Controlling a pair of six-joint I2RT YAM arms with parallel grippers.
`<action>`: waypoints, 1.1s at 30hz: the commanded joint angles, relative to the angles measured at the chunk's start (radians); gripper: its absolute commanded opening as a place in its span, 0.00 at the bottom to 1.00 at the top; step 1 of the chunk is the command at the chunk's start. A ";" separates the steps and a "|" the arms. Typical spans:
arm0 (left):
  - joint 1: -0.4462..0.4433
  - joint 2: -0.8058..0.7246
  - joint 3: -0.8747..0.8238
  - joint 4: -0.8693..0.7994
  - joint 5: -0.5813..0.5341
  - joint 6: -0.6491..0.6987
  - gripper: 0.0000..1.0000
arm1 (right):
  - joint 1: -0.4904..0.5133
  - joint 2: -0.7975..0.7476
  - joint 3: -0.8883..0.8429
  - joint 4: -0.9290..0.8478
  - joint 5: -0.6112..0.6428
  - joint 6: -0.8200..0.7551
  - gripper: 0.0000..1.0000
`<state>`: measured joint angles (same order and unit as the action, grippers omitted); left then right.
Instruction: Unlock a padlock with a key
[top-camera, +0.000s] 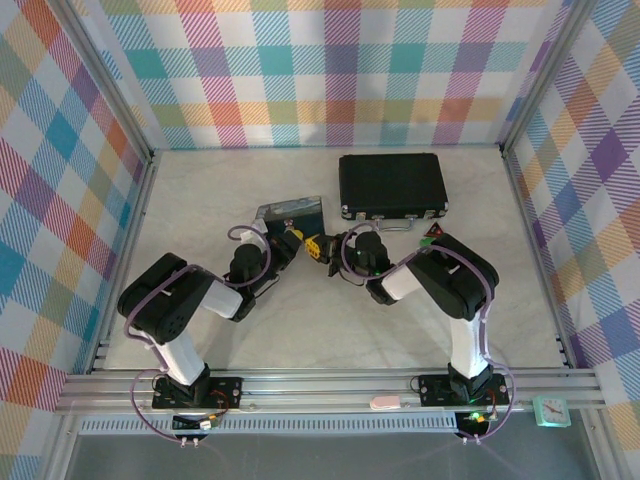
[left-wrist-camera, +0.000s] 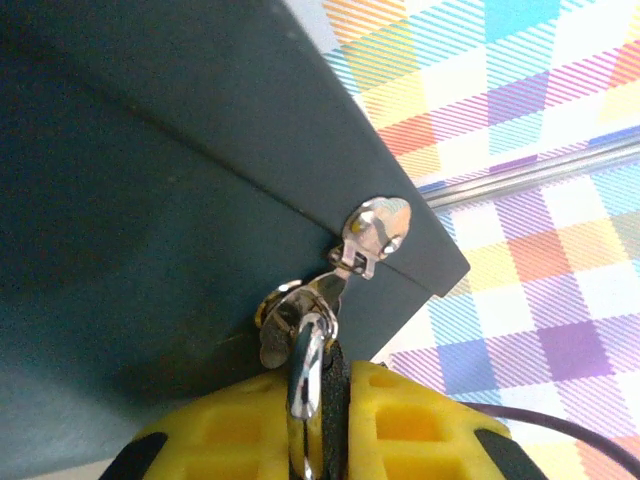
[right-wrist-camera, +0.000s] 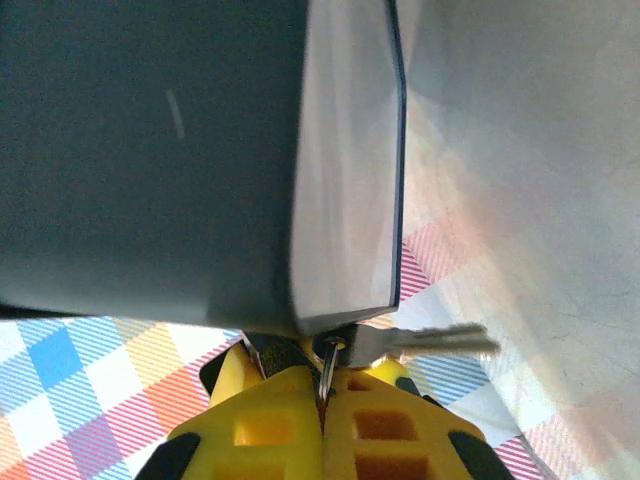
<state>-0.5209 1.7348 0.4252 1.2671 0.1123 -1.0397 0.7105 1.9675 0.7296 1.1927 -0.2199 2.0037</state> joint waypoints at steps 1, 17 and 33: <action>-0.031 0.033 -0.029 0.087 0.100 0.163 0.00 | 0.033 -0.037 0.085 0.206 0.000 0.463 0.00; -0.023 0.035 -0.029 0.092 0.117 0.271 0.00 | 0.029 0.027 0.092 0.216 -0.073 0.482 0.00; -0.007 -0.052 -0.050 -0.002 0.026 0.154 0.00 | -0.068 0.060 0.013 0.068 -0.216 -0.066 0.34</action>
<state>-0.5152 1.7237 0.3740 1.2881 0.1299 -0.8646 0.6563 2.0460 0.7513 1.2400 -0.4168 2.0243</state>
